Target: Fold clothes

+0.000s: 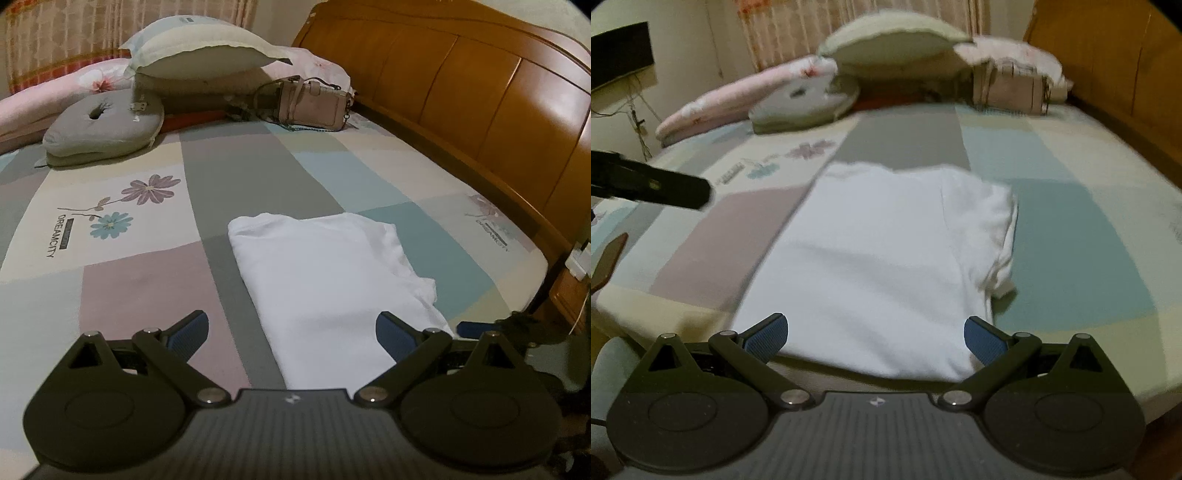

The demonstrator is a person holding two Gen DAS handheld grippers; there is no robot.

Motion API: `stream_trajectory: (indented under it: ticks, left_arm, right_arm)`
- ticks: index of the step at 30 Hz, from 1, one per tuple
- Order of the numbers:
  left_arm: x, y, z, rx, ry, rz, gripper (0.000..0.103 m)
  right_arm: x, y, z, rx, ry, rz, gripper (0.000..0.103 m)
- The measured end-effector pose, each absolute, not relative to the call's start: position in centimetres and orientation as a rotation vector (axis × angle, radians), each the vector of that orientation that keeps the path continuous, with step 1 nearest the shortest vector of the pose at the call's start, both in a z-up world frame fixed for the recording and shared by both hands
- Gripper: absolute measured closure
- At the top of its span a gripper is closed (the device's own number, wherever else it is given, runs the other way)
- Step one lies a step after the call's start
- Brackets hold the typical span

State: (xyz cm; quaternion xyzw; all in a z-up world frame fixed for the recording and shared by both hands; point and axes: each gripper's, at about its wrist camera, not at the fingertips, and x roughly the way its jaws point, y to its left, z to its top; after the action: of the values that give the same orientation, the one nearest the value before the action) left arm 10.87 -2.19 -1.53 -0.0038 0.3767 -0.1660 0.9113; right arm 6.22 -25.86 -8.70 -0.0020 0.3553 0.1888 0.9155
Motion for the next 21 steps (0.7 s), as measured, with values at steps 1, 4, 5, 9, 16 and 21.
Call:
stream_trajectory:
  ticks: [1,4,5,9,16,21]
  left_arm:
    - [10.7,-2.3,-1.4,-0.004,0.772,-0.343,0.006]
    - [9.8,-2.1,-0.7,0.009,0.752,-0.339,0.006]
    - [9.6,-1.8,-0.6,0.01,0.749,-0.334,0.006]
    - [9.2,0.0,-0.5,-0.012,0.749,-0.284,0.006]
    - [10.2,1.9,-0.7,-0.059,0.774,-0.213,0.006]
    - [9.8,2.0,-0.5,-0.053,0.778,-0.207,0.006]
  right_arm:
    - [5.9,-25.7,-8.2,-0.01,0.717,0.398,0.0]
    - [5.9,-23.9,-7.6,-0.044,0.693,0.455,0.0]
    - [6.2,-23.0,-7.7,-0.059,0.692,0.486,0.0]
    - [7.4,-19.7,-8.6,-0.09,0.708,0.588,0.0]
    - [9.5,-16.4,-8.9,-0.093,0.681,0.776,0.0]
    - [10.9,-15.0,-10.1,-0.024,0.743,0.863,0.0]
